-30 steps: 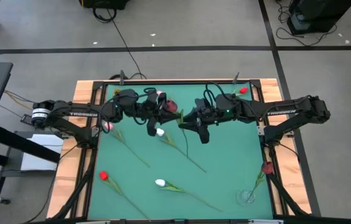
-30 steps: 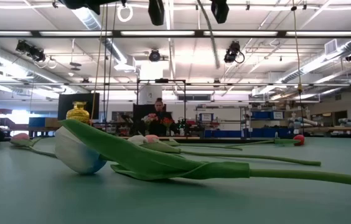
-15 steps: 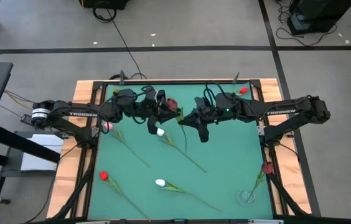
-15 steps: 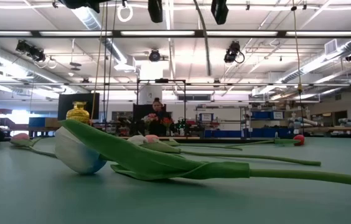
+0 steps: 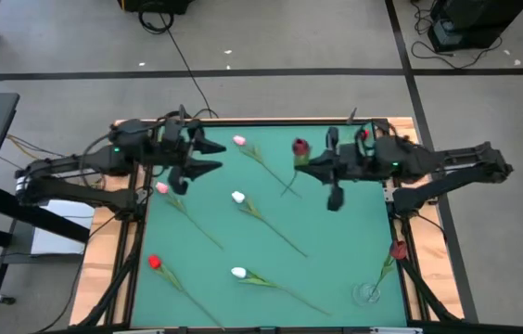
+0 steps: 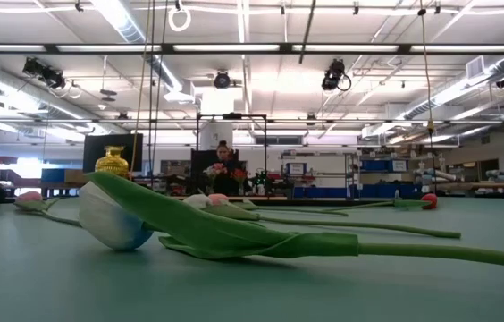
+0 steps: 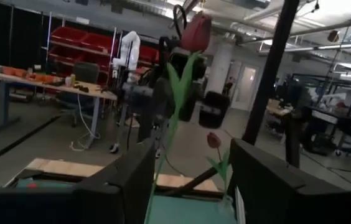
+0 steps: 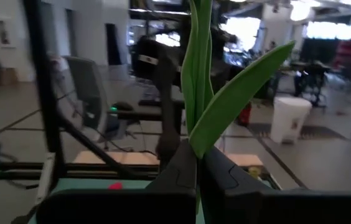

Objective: Sort flowers into vase by color
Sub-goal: Put the dark red tulip into the transparent vase

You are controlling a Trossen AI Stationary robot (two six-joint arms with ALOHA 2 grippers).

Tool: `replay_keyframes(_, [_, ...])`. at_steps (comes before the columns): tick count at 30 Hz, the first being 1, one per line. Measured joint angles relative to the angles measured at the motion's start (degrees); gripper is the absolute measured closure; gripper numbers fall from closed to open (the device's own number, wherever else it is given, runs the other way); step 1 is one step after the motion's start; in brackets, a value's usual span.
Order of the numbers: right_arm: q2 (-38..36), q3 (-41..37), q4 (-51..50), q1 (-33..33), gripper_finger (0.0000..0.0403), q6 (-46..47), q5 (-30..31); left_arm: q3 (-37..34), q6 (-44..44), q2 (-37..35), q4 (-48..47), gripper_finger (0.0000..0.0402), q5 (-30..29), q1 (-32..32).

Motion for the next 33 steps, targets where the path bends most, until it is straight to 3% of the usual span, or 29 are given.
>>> replay_keyframes(8, [-4.2, 0.0, -2.8, 3.4, 0.0398, 0.3, -0.1, 0.0, 0.9, -2.5, -2.9, 0.0186, -0.1, -0.6])
replay_keyframes(16, [-10.0, 0.0, -4.4, 4.7, 0.0398, 8.1, -1.7, 0.0, 0.6, -2.4, -3.0, 0.0186, -0.2, -0.6])
replay_keyframes(25, [-23.1, 0.0, -13.5, 4.8, 0.0398, 11.1, -15.6, 0.0, 0.6, -2.4, -3.0, 0.0186, -0.2, -0.6])
replay_keyframes(30, [-28.9, 0.1, -12.2, 4.7, 0.0398, 13.2, -32.0, 0.0, 0.6, -2.4, -3.0, 0.0186, -0.2, -0.6])
replay_keyframes(33, [-29.1, 0.2, -11.6, 4.8, 0.0398, 15.4, -37.9, 0.0, 0.6, -2.4, -3.0, 0.0186, -0.2, -0.6])
